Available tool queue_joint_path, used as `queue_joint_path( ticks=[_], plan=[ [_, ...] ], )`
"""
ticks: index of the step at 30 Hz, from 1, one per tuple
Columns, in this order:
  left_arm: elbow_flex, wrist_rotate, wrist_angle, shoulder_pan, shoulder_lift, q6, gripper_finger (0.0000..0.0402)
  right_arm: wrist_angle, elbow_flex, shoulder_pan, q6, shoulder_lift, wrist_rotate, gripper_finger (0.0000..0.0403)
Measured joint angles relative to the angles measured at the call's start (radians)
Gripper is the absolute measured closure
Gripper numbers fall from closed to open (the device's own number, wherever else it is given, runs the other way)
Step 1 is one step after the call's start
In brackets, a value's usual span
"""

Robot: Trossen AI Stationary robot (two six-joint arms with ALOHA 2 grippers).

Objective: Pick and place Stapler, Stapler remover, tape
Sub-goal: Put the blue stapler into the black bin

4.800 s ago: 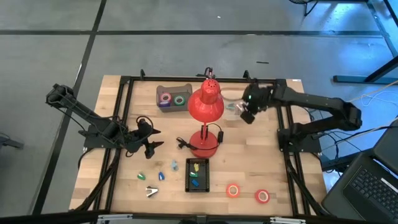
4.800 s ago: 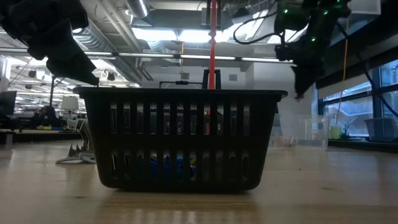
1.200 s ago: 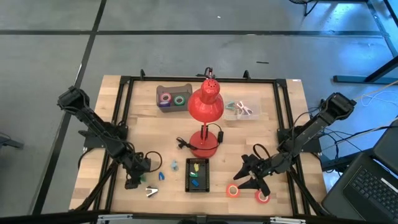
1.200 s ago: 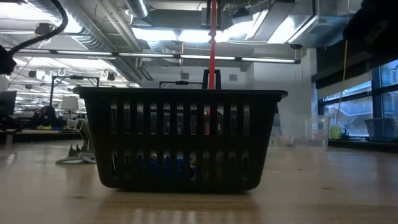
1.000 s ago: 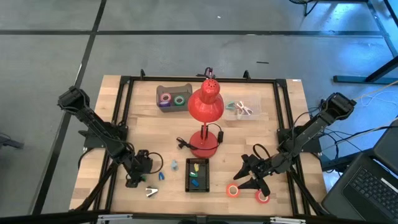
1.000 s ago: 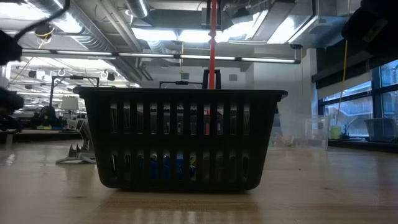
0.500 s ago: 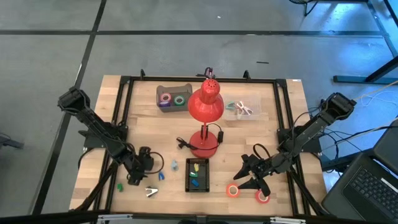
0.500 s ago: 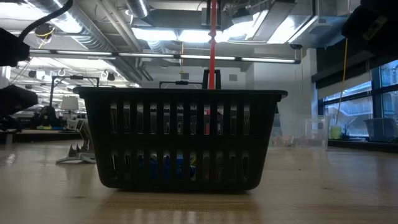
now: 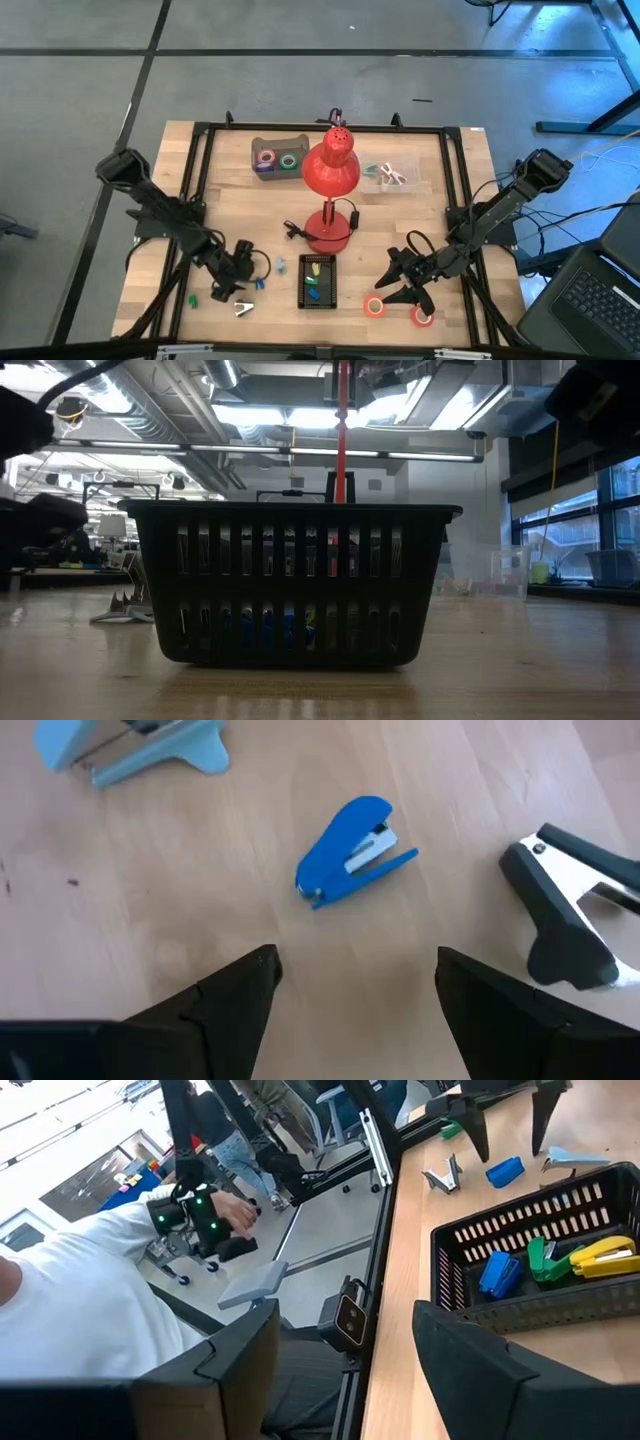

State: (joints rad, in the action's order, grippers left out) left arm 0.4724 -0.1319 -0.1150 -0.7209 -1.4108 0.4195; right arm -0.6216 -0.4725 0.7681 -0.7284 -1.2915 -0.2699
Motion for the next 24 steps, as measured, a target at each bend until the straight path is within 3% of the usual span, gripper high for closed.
queue_joint_path(
  ticks=[7, 14, 24],
  plan=[
    [0.022, 0.020, -0.022, 0.049, -0.033, -0.166, 0.0135, -0.005, 0.000, 0.000, 0.000, 0.000, 0.000, 0.0171],
    [0.120, -0.036, -0.172, 0.087, -0.047, -0.351, 0.0135, -0.008, 0.000, 0.000, 0.004, 0.000, 0.000, 0.0171],
    [0.247, 0.067, -0.162, 0.122, -0.220, -0.469, 0.0135, -0.010, 0.000, 0.000, 0.000, 0.000, 0.000, 0.0171]
  ],
)
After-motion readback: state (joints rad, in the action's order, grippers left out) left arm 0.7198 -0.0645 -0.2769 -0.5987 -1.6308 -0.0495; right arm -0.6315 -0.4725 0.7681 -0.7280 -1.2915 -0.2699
